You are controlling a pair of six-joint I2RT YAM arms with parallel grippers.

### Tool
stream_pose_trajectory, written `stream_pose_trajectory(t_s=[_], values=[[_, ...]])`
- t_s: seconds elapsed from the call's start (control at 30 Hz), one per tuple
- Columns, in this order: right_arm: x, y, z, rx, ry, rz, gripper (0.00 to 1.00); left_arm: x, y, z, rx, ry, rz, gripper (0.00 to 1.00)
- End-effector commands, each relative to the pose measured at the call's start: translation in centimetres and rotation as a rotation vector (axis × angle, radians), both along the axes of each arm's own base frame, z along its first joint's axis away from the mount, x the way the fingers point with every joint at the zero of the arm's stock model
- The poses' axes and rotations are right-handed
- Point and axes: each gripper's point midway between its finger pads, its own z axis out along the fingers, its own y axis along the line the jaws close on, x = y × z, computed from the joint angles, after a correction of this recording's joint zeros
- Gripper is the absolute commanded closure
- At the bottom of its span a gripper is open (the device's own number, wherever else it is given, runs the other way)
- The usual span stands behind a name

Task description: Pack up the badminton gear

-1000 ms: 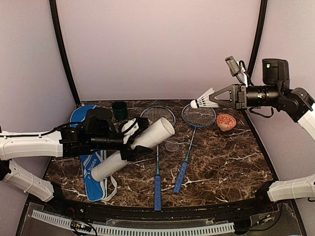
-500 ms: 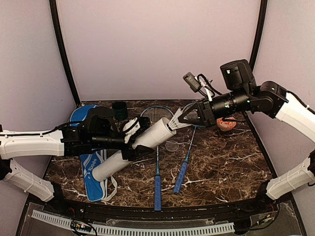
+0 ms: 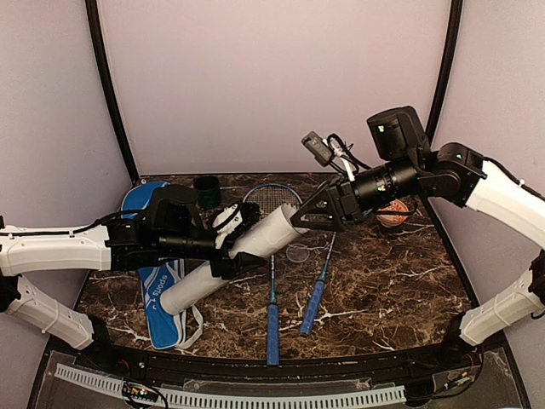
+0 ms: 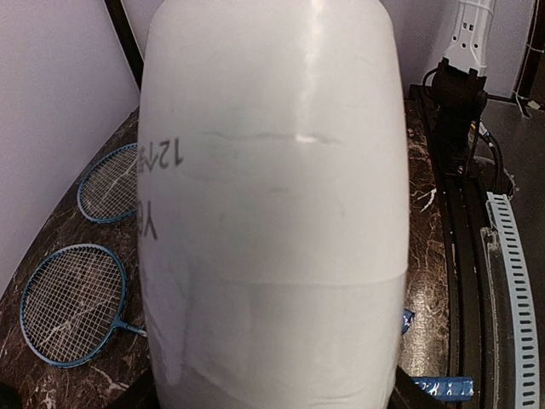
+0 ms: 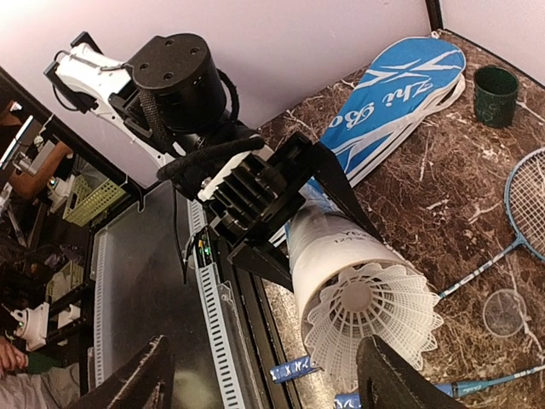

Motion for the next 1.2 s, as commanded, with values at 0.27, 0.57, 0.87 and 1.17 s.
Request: stream_pose_trajectory(t_s=[0.27, 0.57, 0.87, 1.17], values=[[-1.7, 2.6, -3.7, -0.160, -0.030, 0.086, 0.02, -0.2, -0.7, 2.8, -0.067, -0.026, -0.025, 0.60], [-1.9, 5.3, -6.0, -0.158, 0.021, 0.158, 0.01, -0.2, -1.0, 3.0, -0.069, -0.024, -0.031, 0.60], [-3.7, 4.2, -2.4, -0.017, 0.012, 0.237, 0.01, -0.2, -0.2, 2.1, -0.046, -0.023, -0.003, 0.60], [0.1, -2.2, 3.0, 0.143, -0.078, 0.074, 0.00, -0.2, 0.6, 0.9, -0.006, -0.017, 0.015, 0.60]])
